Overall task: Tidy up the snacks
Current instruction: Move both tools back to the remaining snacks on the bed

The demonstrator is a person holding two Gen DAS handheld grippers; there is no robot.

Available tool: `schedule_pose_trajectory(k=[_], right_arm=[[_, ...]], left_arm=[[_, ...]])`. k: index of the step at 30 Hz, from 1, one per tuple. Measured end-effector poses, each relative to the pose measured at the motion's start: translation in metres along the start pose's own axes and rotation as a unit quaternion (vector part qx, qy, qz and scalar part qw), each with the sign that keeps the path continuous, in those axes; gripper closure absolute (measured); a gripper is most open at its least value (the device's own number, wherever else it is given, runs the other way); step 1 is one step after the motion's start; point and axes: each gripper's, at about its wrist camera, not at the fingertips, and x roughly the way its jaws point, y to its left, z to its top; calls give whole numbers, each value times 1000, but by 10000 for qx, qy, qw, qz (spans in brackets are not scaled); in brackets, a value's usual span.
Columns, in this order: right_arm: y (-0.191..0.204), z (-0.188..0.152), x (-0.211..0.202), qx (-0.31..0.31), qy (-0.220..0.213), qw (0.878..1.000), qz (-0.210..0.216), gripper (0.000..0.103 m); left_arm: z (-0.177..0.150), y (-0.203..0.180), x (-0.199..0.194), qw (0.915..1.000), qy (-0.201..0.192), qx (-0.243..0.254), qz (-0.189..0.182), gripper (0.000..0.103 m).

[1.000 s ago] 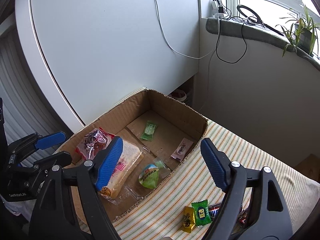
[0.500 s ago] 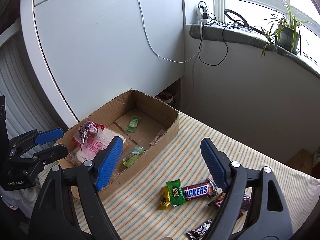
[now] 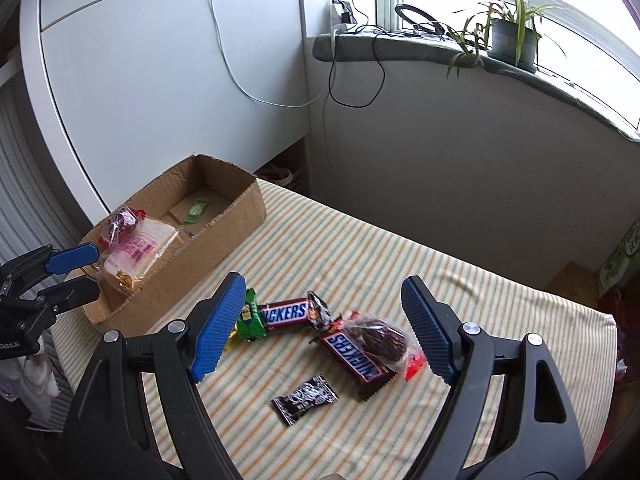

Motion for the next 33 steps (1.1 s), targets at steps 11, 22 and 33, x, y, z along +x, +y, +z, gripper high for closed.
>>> schedule_pose_trajectory(k=[11, 22, 33], right_arm=[[-23, -31, 0, -133, 56, 9998, 120, 22], [-48, -39, 43, 122, 441, 9982, 386, 33], [-60, -43, 63, 298, 503, 9969, 519, 33]], left_arm=[[-17, -49, 33, 9975, 463, 266, -467, 55], [-33, -86, 77, 9910, 1008, 455, -756, 61], [-37, -104, 111, 9864, 1320, 762, -611, 61]])
